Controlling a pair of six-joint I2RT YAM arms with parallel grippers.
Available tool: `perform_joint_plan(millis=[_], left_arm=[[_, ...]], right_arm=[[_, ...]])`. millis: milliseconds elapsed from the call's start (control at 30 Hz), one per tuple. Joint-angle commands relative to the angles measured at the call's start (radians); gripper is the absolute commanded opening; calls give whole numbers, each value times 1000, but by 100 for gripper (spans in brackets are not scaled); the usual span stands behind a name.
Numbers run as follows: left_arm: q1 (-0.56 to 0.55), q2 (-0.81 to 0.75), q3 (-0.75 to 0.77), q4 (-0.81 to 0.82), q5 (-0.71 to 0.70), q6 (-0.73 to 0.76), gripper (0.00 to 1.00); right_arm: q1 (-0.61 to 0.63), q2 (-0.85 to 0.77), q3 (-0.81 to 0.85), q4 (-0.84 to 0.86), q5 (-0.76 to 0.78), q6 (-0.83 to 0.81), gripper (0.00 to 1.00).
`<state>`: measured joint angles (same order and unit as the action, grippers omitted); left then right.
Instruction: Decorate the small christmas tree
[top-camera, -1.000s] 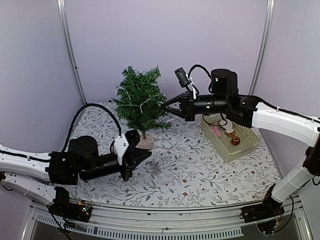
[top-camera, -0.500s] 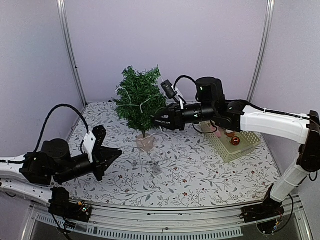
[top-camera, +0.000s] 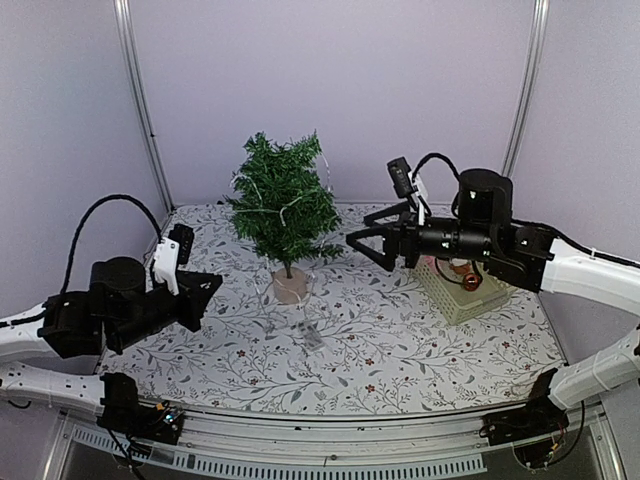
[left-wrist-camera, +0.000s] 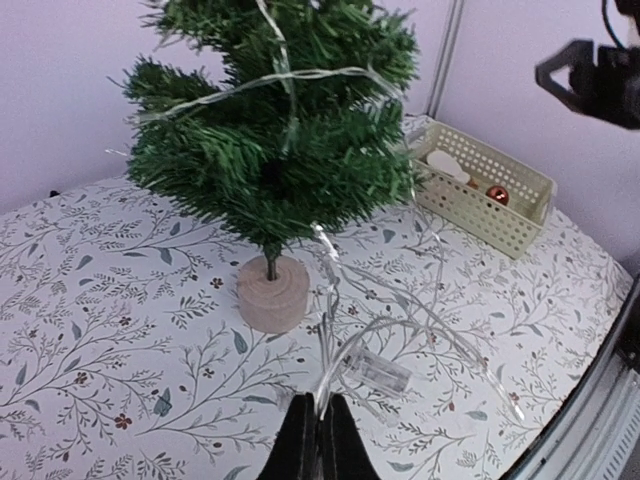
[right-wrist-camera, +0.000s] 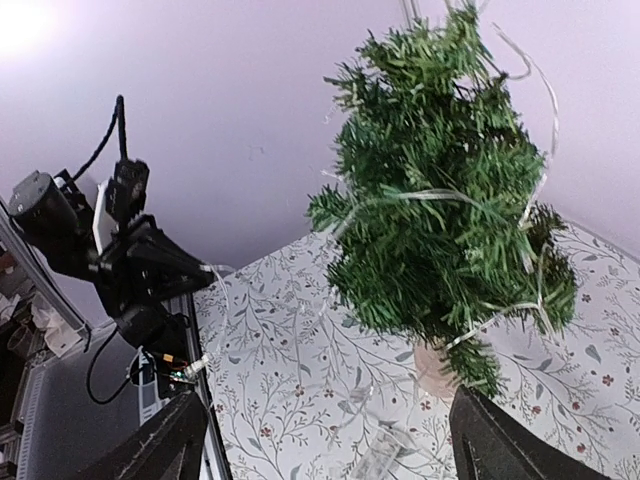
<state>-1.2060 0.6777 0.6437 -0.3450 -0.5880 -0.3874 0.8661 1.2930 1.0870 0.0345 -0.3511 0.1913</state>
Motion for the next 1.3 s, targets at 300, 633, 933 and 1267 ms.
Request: perform_joint_plan(millis=[300, 633, 933, 1267], left_arm=[[272, 91, 167, -39, 204, -36, 0], [374, 104, 229, -76, 283, -29, 0], [400, 110, 231, -58, 310, -26, 0], [405, 103, 236, -70, 302, -33, 0]], right_arm=[[95, -1, -398, 282, 125, -80, 64], [176, 358, -328, 576, 198, -242, 52], [175, 548, -248, 635, 272, -344, 48], [163, 698, -161, 571, 309, -414, 42]])
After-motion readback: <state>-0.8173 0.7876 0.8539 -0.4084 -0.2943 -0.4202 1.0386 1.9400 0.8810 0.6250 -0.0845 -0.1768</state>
